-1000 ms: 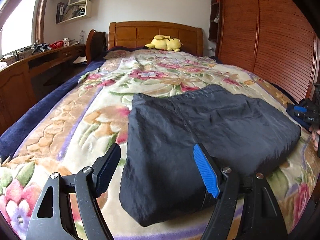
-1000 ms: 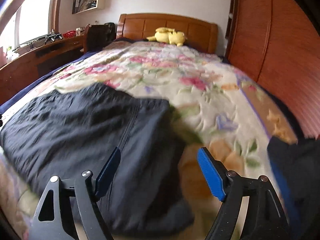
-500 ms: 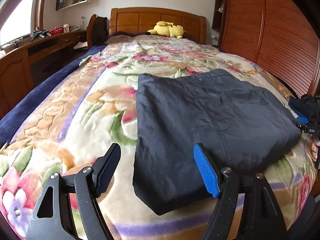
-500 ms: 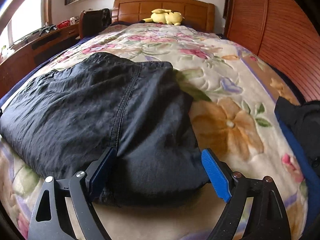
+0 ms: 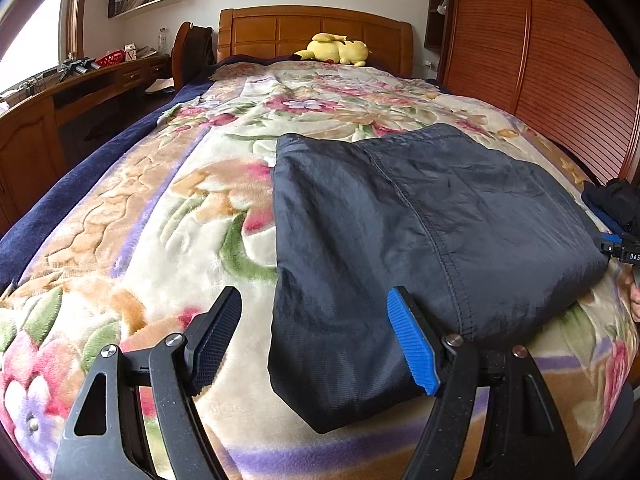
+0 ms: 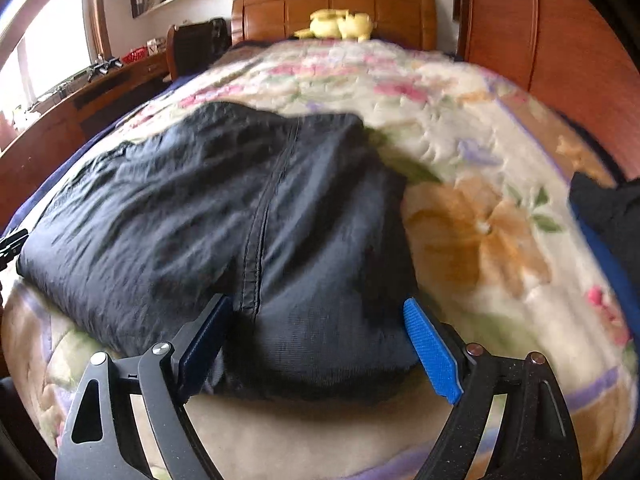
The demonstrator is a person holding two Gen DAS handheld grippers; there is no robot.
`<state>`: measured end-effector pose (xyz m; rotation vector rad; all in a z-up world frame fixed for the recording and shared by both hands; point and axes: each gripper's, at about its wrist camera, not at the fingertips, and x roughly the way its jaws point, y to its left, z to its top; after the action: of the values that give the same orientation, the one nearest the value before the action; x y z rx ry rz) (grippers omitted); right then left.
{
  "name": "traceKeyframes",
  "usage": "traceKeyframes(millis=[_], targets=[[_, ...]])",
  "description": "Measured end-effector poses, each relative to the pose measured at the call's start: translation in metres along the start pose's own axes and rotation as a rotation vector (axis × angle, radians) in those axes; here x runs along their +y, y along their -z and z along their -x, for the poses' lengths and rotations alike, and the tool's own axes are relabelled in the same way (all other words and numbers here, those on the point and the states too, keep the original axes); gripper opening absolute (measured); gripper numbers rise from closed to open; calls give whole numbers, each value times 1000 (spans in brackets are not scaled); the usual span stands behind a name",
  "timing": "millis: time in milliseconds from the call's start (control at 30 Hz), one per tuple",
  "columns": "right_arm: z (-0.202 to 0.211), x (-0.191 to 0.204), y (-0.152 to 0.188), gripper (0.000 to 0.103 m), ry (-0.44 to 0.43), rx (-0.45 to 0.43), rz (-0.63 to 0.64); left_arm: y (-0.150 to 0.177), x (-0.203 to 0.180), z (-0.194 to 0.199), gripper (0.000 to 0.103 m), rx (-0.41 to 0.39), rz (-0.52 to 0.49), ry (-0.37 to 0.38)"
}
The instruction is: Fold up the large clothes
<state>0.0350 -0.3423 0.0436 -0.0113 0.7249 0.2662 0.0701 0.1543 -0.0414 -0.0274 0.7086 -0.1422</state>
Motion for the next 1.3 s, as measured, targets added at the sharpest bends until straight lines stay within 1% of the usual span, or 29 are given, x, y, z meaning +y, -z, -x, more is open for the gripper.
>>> traceKeyframes(millis=[200, 300, 400, 467, 533, 600, 667, 700, 733, 767, 833, 867, 900, 933, 1067, 1100, 1167, 1300], targets=[[-19, 1, 6, 88, -41, 39, 9, 6, 2, 4, 76, -9, 10, -8], [-22, -3, 4, 88, -59, 48, -16, 11, 5, 3, 76, -6, 29, -12], [-24, -8, 2, 88, -79, 55, -41, 12, 5, 2, 76, -1, 23, -18], [-25, -8, 2, 88, -79, 53, -41, 12, 4, 3, 70, 4, 18, -15], [-25, -7, 3, 88, -84, 56, -43, 13, 2, 2, 67, 10, 14, -15], [-26, -9, 3, 87, -97, 60, -48, 12, 4, 0, 60, 28, 14, -9], [-27, -10, 4, 85, -117, 63, -57, 11, 1, -3, 45, 49, 12, -6], [-26, -10, 4, 83, -123, 63, -58, 10, -1, -4, 40, 60, 7, -2], [-26, -10, 4, 82, -132, 64, -57, 10, -2, -4, 32, 67, 4, 0], [-25, -9, 5, 79, -137, 65, -53, 10, -4, -4, 24, 74, 1, -4], [-23, -7, 6, 73, -139, 62, -48, 11, -6, -6, 17, 91, -2, -20], [-22, -5, 6, 69, -140, 61, -41, 11, -6, -7, 12, 97, 4, -15], [-21, -3, 7, 65, -137, 57, -32, 11, -7, -5, 9, 94, 8, -9], [-19, -1, 8, 61, -135, 52, -25, 10, -8, -3, 7, 89, 6, -12], [-4, 1, 11, 30, -131, 11, -4, 7, -18, 14, 5, 52, -35, -43], [1, -1, 11, 27, -139, -3, -11, 6, -19, 18, 5, 45, -40, -51], [10, -3, 12, 24, -147, -22, -13, 3, -18, 30, 4, 24, -37, -49], [29, 0, 15, 22, -132, -58, 6, -1, -13, 57, 4, -22, -33, -41]])
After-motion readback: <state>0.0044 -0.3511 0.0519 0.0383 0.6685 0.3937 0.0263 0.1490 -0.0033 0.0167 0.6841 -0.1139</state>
